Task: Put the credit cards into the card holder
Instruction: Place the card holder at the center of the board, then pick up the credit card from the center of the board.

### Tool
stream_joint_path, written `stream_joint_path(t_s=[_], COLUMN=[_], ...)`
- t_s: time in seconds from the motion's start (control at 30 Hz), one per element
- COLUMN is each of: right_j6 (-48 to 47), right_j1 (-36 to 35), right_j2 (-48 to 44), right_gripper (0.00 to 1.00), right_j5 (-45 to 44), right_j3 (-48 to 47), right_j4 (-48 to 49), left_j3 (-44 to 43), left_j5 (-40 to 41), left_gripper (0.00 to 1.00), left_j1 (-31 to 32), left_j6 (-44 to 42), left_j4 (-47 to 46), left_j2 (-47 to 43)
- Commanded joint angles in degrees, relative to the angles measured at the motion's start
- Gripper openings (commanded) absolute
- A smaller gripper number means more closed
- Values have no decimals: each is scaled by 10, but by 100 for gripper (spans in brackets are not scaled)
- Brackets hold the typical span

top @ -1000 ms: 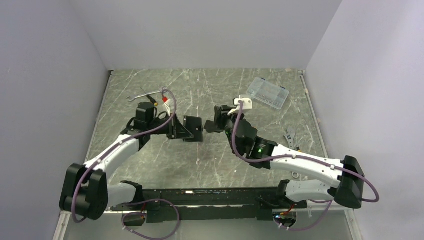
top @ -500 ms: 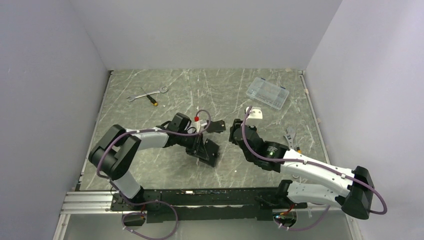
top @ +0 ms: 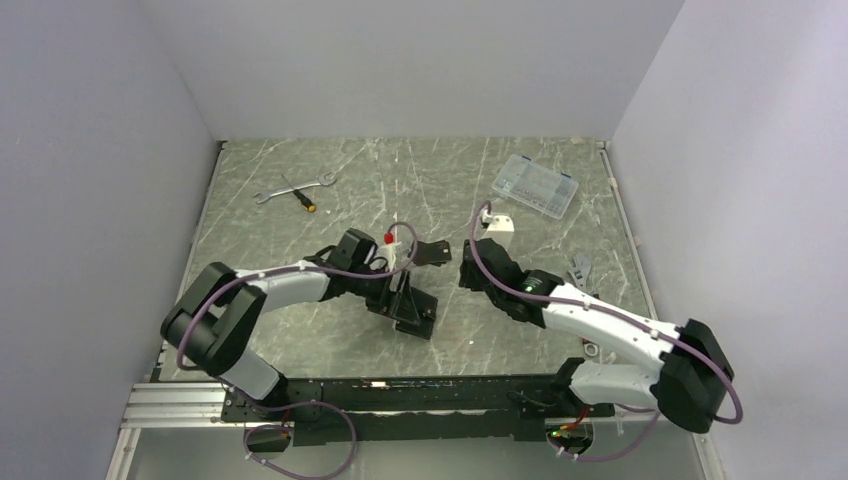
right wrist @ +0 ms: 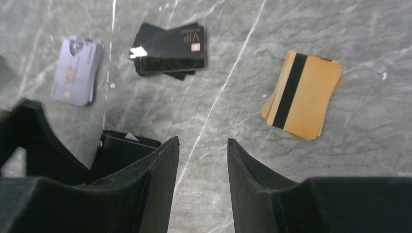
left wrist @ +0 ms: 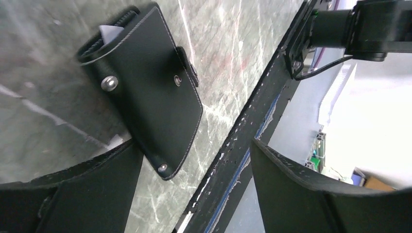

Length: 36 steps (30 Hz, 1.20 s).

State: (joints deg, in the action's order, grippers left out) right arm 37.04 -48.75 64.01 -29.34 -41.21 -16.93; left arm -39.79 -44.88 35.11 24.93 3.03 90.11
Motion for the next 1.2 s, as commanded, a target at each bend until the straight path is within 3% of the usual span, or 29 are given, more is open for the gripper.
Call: stream_joint_path(t_s=[0.0,0.13,0.27,0.4,0.5,0.97,1.17], right_j6=[-25,-49,-71,-78,-75,-12,14], right_j1=[8,26,43,47,50,65,77], right_j2=[50,99,152,212,259,363,404], right_gripper=[44,45,45,45,44,42,30], right_j5=[64,108,149,197,226,335,382], right_j3=[-35,-82,-150,-208,-249,-271,-277], right_j4=[42,56,64,77,85,161,186], left_j3=[-22,-65,-138,-144,-133,-153,-163], left_j5=[-9,-30,22,82,80,108,128], left_gripper=[88,92,93,92,90,85,79], left_j1=[-50,-128,-181,-214,-244,-250,-230], left_j6=[-36,-94,-158,-158,-142,-172,-182], left_j4=[23,77,165,186,165,118,128], left_j2=[-80,-149,-168,-140,-88,55,81])
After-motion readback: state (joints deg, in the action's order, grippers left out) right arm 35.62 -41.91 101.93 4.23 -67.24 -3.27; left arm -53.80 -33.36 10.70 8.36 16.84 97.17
